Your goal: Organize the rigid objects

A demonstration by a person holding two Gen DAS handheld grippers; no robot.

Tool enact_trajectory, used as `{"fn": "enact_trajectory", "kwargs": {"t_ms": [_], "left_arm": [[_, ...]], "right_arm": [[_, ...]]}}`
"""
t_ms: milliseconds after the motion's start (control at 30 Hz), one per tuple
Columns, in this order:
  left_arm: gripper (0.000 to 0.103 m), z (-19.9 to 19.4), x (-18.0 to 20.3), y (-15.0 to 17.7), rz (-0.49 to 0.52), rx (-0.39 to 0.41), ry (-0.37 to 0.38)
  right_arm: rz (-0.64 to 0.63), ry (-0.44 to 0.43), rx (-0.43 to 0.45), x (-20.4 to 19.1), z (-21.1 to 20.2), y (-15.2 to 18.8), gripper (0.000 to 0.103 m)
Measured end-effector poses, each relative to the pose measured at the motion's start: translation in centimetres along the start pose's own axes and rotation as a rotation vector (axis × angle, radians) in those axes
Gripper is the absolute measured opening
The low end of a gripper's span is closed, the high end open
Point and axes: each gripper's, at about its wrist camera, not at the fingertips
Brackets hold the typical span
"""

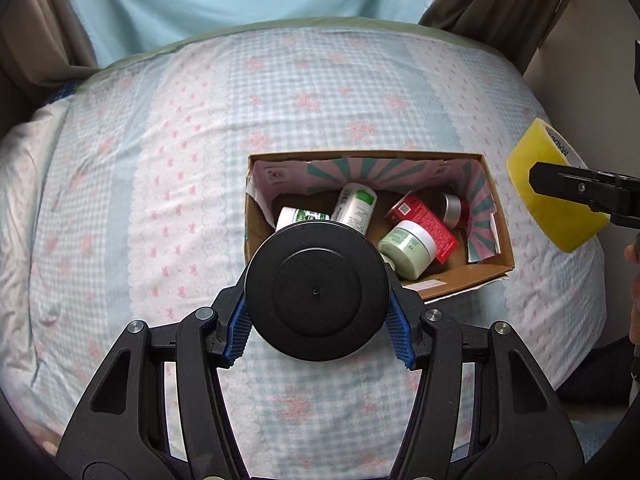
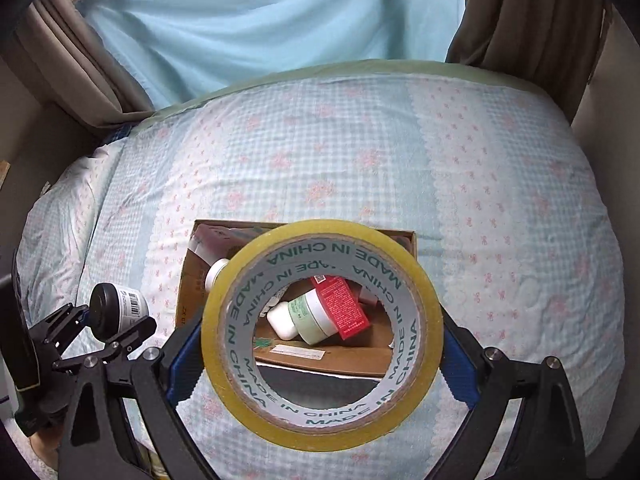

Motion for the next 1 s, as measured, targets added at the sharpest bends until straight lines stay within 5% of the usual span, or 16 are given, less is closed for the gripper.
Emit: {"fn": "enact_trajectory", "kwargs": {"t_ms": [300, 700, 733, 833, 1000], "left_arm": [[0.053, 8.1, -0.5, -1.6, -0.02, -0.146, 0.016], [0.054, 13.0, 1.5, -5.8, 0.039, -0.215, 0.02], [0.059, 13.0, 1.5, -5.8, 0.039, -0.218, 0.021], [0.101, 12.1, 1.6, -5.8, 0.049, -0.178, 0.022], [0.103, 10.6, 1.2, -5.8, 0.06, -0.152, 0.01]], "right_arm": [[0.021, -0.015, -0.182, 0.5, 10.2, -1.4, 0.096], [0.175, -0.124, -0.29, 3.4, 14.8, -2.7, 0.097], [0.192, -0.136, -0.296, 3.5, 15.0, -2.7, 0.098], [0.228, -0.175, -0.276, 3.6, 14.9, -3.0, 0.103], [0.209, -0.172, -0.226, 3.0, 13.9, -3.2, 0.103]]}}
Point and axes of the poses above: each gripper's, at about its wrist camera, not at the fingertips, and z roughly the way its jaws point, x to its right, y to its underside, and after that the axes turned 7 degrees about z, right-handed
